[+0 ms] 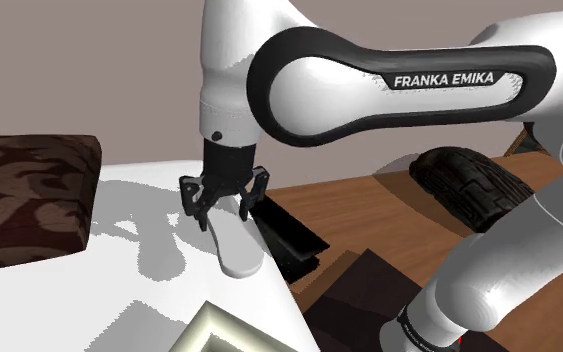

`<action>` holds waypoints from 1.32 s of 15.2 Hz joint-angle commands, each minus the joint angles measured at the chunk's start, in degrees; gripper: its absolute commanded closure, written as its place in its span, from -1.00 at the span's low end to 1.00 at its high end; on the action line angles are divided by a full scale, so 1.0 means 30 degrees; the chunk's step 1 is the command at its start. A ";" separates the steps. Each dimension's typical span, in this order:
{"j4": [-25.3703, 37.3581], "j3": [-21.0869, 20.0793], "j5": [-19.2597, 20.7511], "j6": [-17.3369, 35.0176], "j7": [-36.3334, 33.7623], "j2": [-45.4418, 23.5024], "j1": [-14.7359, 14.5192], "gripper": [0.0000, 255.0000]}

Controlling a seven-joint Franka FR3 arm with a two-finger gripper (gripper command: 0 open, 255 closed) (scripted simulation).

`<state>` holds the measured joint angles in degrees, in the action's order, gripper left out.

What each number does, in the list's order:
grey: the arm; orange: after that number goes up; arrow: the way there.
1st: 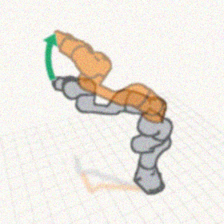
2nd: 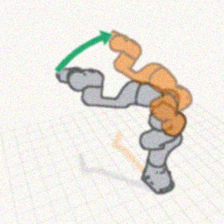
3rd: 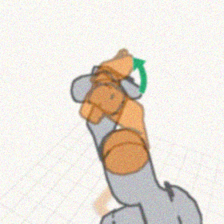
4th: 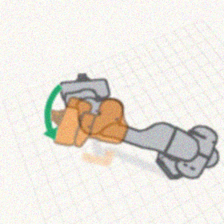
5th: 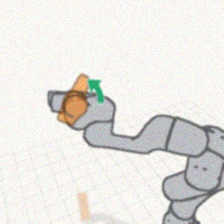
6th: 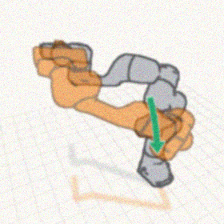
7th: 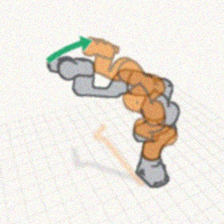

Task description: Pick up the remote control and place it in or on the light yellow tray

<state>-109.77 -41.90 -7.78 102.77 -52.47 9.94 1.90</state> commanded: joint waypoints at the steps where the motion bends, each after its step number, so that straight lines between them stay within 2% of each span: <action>1: 0.0481 0.0080 -0.0029 -0.0552 0.0043 0.0083 0.0026 1.00; 13: 0.3786 0.0097 0.0330 -0.3476 -0.0277 -0.0386 0.0139 1.00; 20: 0.1787 -0.0352 -0.1818 -0.3777 -0.1607 0.2759 -0.1112 1.00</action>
<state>-103.45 -42.72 -12.44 91.27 -56.70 17.10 -0.92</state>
